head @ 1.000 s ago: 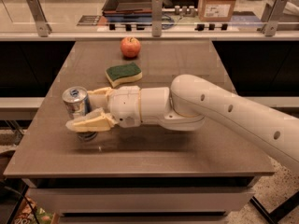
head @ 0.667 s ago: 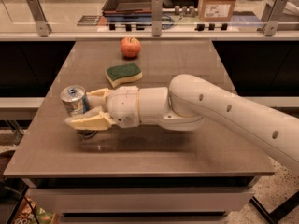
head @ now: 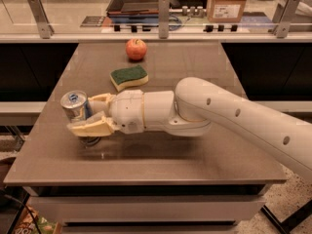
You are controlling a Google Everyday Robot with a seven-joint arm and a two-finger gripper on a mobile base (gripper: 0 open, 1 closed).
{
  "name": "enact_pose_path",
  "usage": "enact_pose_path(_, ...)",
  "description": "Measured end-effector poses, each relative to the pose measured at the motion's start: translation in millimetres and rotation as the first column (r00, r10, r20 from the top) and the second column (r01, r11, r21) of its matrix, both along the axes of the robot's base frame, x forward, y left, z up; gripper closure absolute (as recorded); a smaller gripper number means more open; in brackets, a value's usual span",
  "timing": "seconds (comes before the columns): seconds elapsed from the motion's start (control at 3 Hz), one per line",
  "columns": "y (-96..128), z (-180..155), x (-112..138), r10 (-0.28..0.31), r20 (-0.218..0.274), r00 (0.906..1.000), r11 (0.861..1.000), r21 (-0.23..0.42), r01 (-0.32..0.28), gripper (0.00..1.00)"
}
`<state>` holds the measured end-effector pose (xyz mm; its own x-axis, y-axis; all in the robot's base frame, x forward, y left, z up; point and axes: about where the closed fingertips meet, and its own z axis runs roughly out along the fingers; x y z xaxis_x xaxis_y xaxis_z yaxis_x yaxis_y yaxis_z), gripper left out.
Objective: Move redbull can near apple
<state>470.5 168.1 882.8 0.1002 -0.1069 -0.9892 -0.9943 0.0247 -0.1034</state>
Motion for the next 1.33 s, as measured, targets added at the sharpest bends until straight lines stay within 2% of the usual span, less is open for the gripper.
enact_pose_path(0.67,-9,14,15,-0.029,0.001,0.9996,1.0,-0.009,0.029,1.0)
enact_pose_path(1.0,-28,33,38,-0.09,-0.005,0.9959,0.996,-0.013,0.09,1.0)
enact_pose_path(1.33,-51,52,63,-0.174,-0.003,0.9848,0.985,-0.016,0.174,1.0)
